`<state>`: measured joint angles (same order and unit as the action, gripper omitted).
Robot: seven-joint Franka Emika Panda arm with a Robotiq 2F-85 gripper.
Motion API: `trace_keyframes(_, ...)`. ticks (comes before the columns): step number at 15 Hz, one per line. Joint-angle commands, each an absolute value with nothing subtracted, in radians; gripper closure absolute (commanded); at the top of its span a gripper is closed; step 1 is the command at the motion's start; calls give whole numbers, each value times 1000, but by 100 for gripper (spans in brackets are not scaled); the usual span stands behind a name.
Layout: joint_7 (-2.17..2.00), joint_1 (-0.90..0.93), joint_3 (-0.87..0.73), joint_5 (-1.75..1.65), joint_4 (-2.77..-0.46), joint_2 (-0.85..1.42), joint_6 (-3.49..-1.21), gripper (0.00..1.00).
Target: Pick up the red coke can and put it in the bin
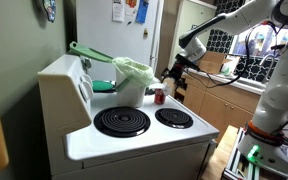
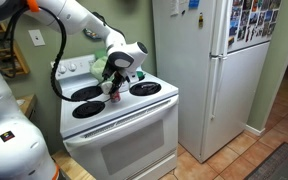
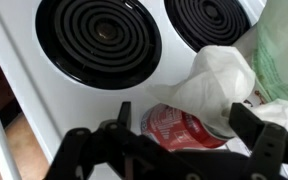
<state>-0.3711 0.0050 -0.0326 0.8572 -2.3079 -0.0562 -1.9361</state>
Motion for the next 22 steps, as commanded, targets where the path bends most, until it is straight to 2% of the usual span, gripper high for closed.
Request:
trace_keyframes(1,-395,-5,-26,912,-2306,-40,-1906,0)
trace_keyframes(22,-634,13,17,711,-2268,-23,-1984,0)
